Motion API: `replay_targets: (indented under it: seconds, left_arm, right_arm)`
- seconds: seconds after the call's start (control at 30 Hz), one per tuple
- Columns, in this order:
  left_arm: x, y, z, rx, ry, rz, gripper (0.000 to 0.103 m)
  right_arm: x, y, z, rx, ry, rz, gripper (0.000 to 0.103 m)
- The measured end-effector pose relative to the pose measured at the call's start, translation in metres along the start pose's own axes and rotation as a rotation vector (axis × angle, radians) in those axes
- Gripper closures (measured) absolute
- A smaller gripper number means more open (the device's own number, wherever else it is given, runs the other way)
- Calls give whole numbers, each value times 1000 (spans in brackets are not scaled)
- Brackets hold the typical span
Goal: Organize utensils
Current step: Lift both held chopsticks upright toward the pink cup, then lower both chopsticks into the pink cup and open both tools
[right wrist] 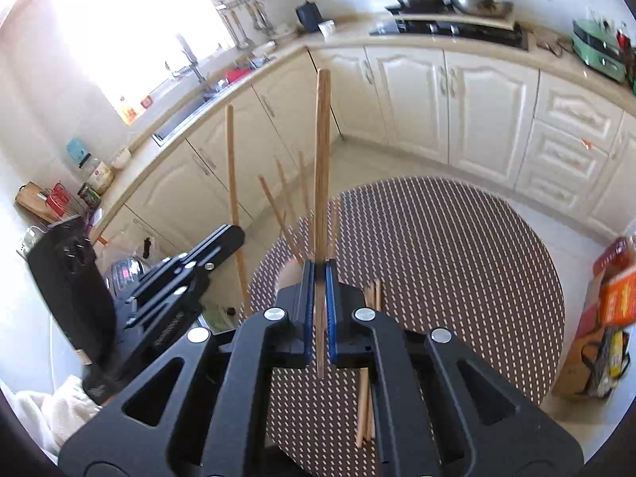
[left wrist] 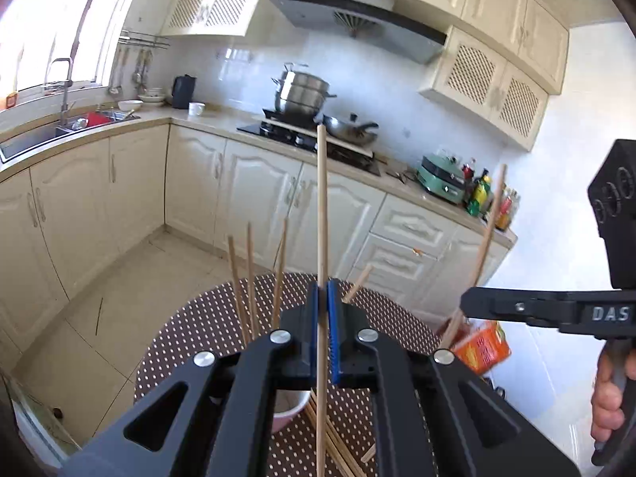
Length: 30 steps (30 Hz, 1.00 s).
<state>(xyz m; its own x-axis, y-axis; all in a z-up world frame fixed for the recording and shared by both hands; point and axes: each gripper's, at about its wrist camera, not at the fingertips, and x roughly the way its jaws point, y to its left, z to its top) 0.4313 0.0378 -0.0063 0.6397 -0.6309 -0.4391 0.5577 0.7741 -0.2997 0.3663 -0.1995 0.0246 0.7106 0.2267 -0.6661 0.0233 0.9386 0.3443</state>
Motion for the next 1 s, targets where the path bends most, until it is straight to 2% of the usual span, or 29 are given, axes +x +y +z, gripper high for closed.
replay_targets:
  seconds: [0.23,0.53,0.77,0.87,1.0]
  left_arm:
    - [19,12,17,-82,-56,-11,98]
    - [50,31,10,-130,-73,11,98]
    - [70,31,10,-93,-111,32,98]
    - [80,32,5,-59,-109,68,98]
    - [85,38,-3,-66,-89,75,98]
  right_arm:
    - [8,25,22,-49,-47,-19,97]
    - [21,36,40,-57,-89,-40,97]
    - [39,39,42,-70,-93,-52,97]
    - [47,41,39,-91,-88,-65,97]
    - [53,39,35,-92,-81,-71,97]
